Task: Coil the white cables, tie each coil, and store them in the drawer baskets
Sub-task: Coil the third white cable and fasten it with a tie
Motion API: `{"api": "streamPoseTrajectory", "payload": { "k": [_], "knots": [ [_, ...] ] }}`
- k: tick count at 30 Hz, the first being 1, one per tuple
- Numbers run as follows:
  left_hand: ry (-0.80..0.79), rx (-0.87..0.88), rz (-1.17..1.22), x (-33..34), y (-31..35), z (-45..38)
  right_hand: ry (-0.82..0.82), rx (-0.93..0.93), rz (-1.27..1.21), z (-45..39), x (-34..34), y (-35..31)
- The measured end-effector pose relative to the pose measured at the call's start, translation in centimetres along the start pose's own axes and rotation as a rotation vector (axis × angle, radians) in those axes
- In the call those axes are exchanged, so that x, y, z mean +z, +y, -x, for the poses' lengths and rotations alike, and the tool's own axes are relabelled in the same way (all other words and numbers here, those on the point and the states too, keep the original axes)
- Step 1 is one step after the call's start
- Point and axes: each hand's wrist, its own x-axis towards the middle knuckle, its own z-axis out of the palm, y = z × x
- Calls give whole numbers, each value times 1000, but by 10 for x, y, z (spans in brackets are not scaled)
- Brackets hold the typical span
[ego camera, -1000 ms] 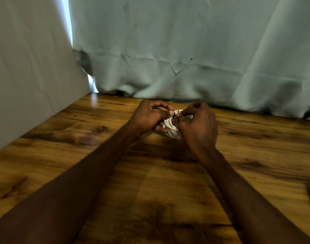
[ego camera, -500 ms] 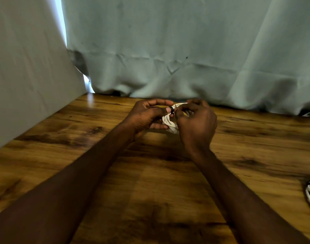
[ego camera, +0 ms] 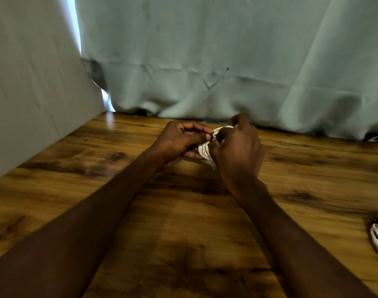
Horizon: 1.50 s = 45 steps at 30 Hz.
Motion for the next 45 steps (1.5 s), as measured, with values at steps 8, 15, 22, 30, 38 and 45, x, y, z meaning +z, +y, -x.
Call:
{"api": "streamPoseTrajectory", "payload": {
  "k": [8,15,22,30,38,45],
  "knots": [
    [-4,9,20,-2,4,1,54,-107,-13,-5,3,6],
    [10,10,10,-2,3,2,46,-118,-84,-6,8,8],
    [21,-57,95,2,0,1,35,-147,-14,-9,5,9],
    [43,-54,142,-1,-3,-2,18,-74,-77,-9,6,9],
    [34,-80,203,-1,-2,-2,41,33,-292,-9,10,8],
    [12,-76,213,1,-2,-1,108,110,-367,-7,14,7]
  ]
}}
